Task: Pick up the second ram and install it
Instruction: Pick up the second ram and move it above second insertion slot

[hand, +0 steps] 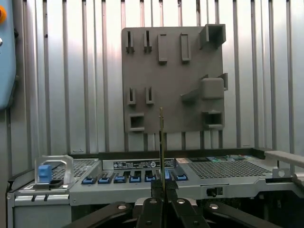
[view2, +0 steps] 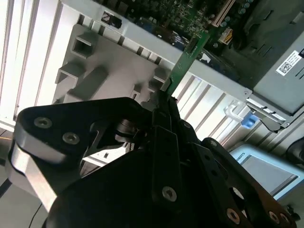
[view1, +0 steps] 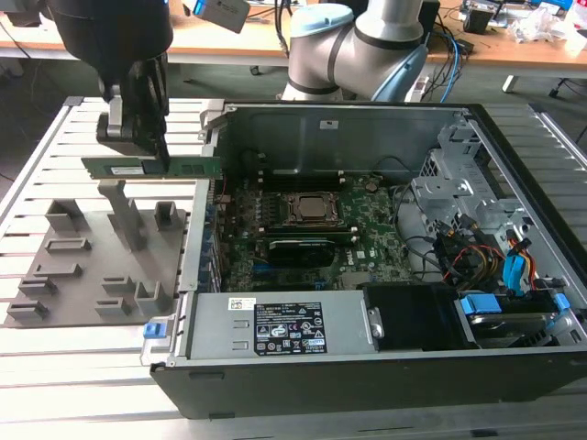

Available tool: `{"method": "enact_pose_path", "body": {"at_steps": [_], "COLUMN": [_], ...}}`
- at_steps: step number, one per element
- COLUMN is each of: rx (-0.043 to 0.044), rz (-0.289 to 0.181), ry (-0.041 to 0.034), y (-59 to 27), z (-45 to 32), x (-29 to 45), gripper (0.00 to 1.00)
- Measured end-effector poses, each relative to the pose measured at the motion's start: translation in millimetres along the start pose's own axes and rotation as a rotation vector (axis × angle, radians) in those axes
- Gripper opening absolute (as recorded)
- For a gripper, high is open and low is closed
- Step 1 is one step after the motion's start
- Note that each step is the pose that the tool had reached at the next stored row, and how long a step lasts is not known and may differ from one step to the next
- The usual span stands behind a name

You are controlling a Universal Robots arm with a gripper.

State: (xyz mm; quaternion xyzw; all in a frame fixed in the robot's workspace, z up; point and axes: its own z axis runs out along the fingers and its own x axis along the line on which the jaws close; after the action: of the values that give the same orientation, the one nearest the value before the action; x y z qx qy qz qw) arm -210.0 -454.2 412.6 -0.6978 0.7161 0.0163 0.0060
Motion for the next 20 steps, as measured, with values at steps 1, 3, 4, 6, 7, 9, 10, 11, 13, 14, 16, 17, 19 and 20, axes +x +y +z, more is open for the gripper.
{"method": "enact_pose_path", "body": {"at_steps": [1, 3, 4, 6, 7, 9, 10, 11, 13, 14, 16, 17, 19, 20], "rx": [-0.0001, -0.0001, -0.0002, -0.0004, -0.0004, -0.0005, -0.0005, -0.0005, -0.0006, -0.0006, -0.0007, -0.0008, -0.0009, -0.0010], "rz": [0.000, 0.000, 0.000, 0.000, 0.000, 0.000, 0.000, 0.000, 0.000, 0.000, 0.000, 0.000, 0.000, 0.000], "ry": [0.0001, 0.0003, 0.0004, 0.0004, 0.0003, 0.0005, 0.0005, 0.0006, 0.0010, 0.0011, 0.0015, 0.0018, 0.0022, 0.0024], "y": [-3.9, -9.7, -13.3, -19.2, -24.7, -31.7, -33.7, -38.1, -46.4, -51.3, -56.8, -63.6, -69.2, -72.8], "z": [0.0, -0.1, -0.2, -0.3, -0.3, -0.5, -0.5, -0.5, -0.7, -0.7, -0.8, -0.9, -1.0, -1.0], "x": [-0.1, -0.2, -0.3, -0.5, -0.6, -0.8, -0.8, -1.0, -1.2, -1.3, -1.5, -1.6, -1.8, -1.9], "gripper": [0.14, 0.14, 0.14, 0.14, 0.14, 0.14, 0.14, 0.14, 0.14, 0.14, 0.14, 0.14, 0.14, 0.14]}}
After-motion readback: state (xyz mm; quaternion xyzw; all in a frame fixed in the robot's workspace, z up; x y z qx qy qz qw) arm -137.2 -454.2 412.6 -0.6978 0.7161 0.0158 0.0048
